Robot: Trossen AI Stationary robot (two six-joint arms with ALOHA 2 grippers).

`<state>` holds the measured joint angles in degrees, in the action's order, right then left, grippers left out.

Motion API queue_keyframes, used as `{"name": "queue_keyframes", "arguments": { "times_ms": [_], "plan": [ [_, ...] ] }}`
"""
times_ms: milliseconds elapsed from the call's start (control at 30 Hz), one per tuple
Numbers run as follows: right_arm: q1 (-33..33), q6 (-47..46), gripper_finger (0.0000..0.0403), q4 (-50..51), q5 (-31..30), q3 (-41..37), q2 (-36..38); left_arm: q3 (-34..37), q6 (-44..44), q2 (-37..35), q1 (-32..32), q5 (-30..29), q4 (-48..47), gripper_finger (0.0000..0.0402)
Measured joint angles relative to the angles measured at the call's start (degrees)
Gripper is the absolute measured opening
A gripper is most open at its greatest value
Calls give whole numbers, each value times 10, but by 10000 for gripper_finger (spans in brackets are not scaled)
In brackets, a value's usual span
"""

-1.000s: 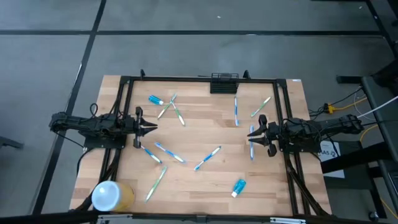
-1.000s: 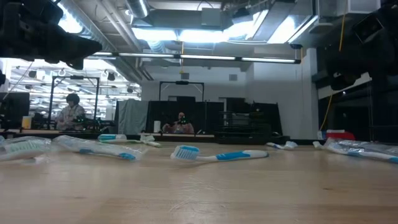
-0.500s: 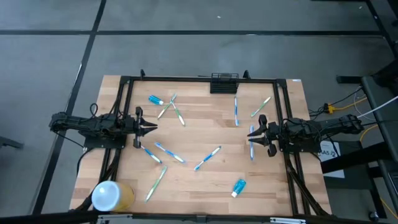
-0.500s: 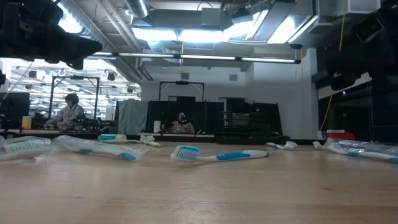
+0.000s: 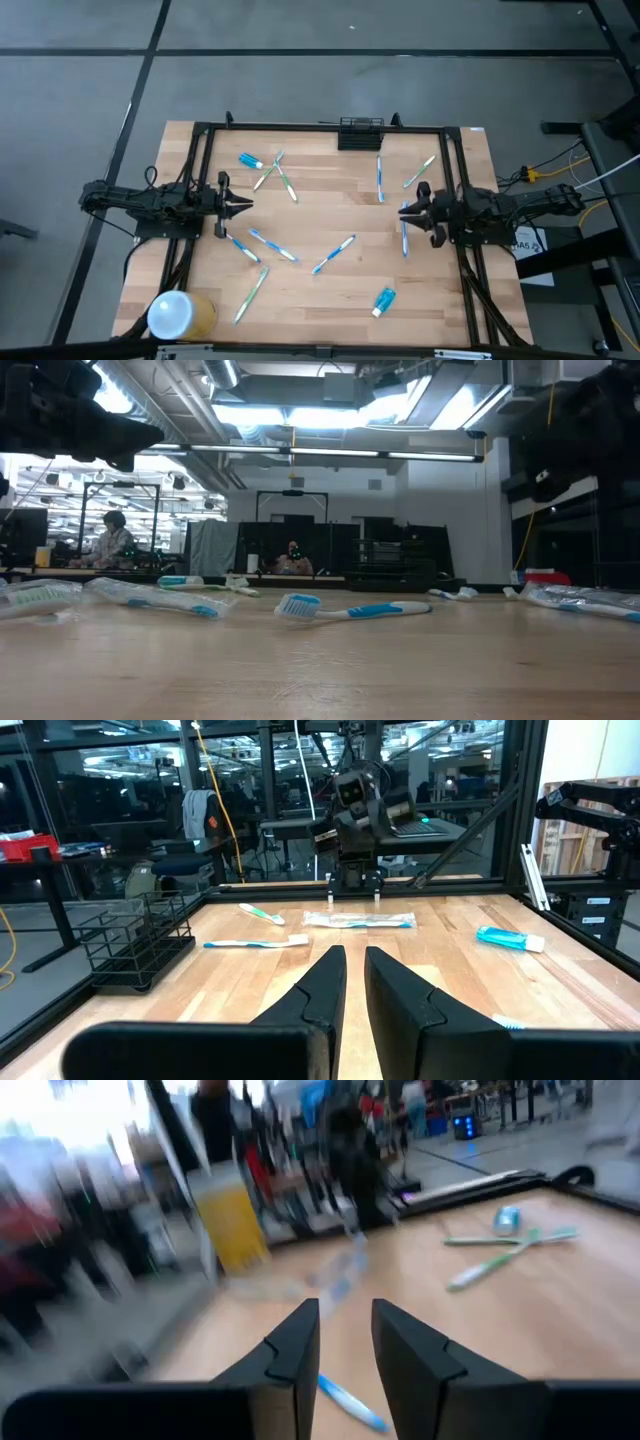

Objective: Pick & Place toothbrushing station
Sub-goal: Put the blue toothbrush into the black organizer

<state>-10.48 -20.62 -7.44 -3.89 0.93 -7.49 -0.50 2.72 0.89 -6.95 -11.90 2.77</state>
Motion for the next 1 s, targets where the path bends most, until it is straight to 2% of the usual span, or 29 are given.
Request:
{"name": "queue_keyframes", "arguments": {
  "times_ms": [67, 167, 333, 467, 700, 767, 833, 933, 1000],
  "plan": [
    [0, -67, 98, -21, -1, 0, 0, 0, 0, 0, 0, 0, 0, 38],
    [0, -103, 98, -44, -15, 0, 0, 0, 8, 0, 0, -10, 0, 36],
    [0, -175, 98, -100, -91, 0, 0, 0, 62, 0, 0, -46, 30, 37],
    [0, -275, 98, -133, -143, 0, 0, 0, -22, 0, -1, -30, 68, 39],
    [0, -312, 98, -162, -228, 0, 0, 0, -54, 0, 0, -105, 220, 38],
    [0, -303, 98, -219, -237, 0, 0, 0, -77, 0, 0, -127, 286, 38],
    [0, -261, 98, -302, -220, 0, 0, 0, -67, 0, 0, -123, 362, 38],
    [0, -164, 98, -434, -168, 3, -1, 0, -31, 0, 0, -88, 497, 38],
    [0, -95, 98, -486, -117, 20, -7, 0, -6, 0, 0, -72, 566, 37]
  ]
}}
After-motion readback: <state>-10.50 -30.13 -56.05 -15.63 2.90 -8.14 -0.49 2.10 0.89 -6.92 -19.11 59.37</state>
